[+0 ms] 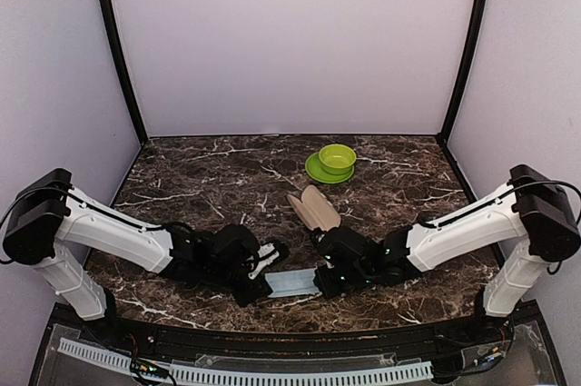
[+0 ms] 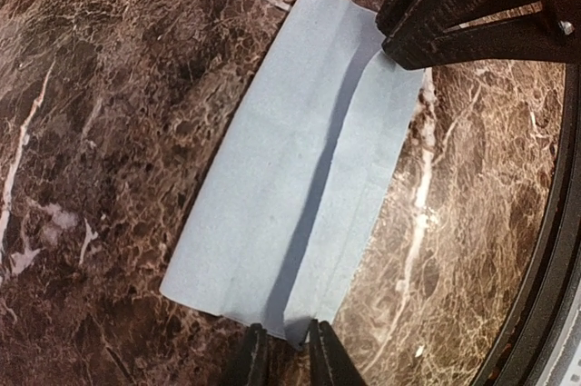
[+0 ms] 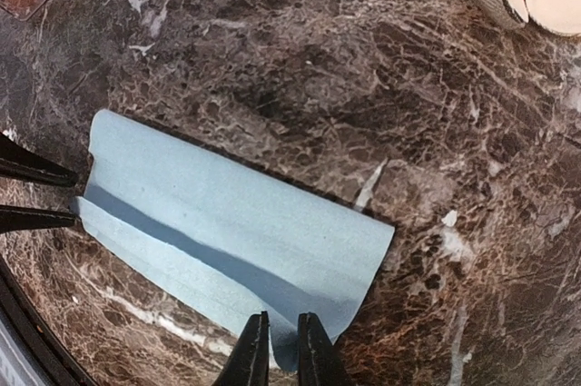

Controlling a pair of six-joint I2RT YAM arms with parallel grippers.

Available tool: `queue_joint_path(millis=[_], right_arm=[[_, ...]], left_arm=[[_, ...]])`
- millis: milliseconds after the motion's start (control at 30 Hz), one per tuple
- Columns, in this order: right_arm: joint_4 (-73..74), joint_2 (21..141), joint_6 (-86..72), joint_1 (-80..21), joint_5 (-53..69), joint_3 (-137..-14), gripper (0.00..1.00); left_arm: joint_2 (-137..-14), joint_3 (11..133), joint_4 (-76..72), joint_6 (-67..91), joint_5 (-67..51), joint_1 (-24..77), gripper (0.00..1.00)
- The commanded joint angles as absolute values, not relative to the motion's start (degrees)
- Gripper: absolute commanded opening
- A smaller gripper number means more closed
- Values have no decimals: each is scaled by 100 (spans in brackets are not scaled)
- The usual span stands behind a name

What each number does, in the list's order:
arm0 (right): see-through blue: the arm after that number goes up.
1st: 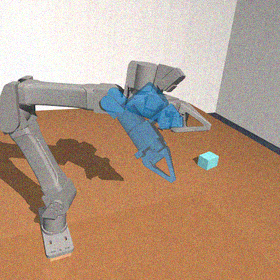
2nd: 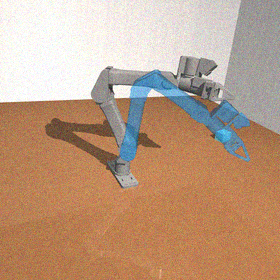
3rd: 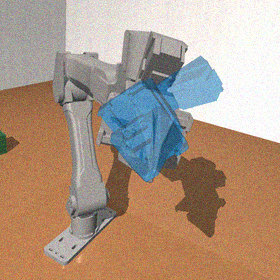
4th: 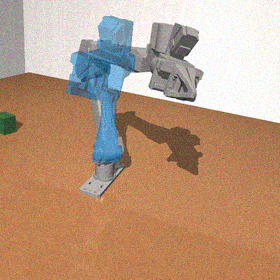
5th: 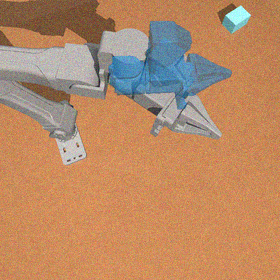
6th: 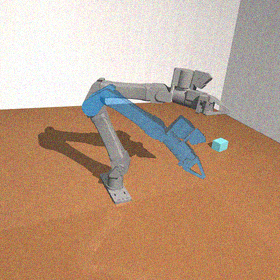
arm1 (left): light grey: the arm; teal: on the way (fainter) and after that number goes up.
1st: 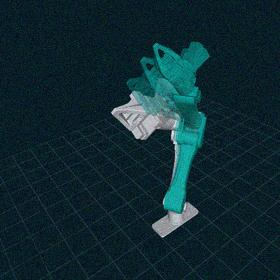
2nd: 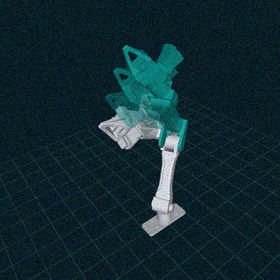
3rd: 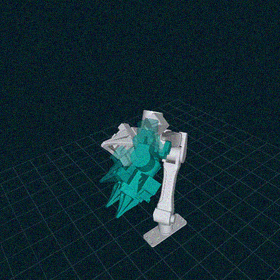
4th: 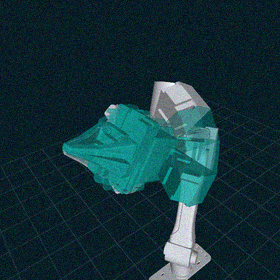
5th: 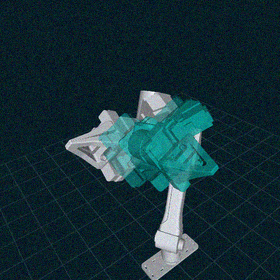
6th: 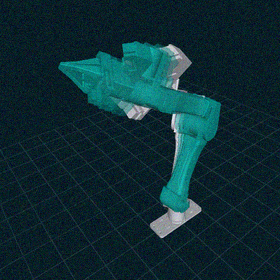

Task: Organize the sunglasses
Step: Fold the glasses cleaning cloth at the center of the board.

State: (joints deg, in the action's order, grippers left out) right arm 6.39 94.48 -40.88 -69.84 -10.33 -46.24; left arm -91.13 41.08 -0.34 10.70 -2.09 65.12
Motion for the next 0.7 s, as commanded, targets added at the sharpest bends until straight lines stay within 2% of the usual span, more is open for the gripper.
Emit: queue_joint_path(millis=[0, 167, 333, 533, 667], right_arm=[[545, 9290, -4302, -7122, -1093, -4458, 13], [572, 9178, -4457, -7198, -1146, -4340, 17], [636, 8912, -4552, -7270, -1203, -4232, 27], [696, 8548, -4652, -7374, -1221, -4030, 45], [731, 8375, -4611, -7223, -1389, -4067, 48]], left_arm=[[-8948, 3975, 62, 1151, -213, 6569, 17], [-8857, 3903, 65, 1167, -353, 6606, 19], [-8696, 3854, 155, 1172, -543, 6650, 23], [-8113, 3772, 428, 1162, -697, 6656, 35], [-7926, 3854, 401, 1264, -542, 6540, 41]])
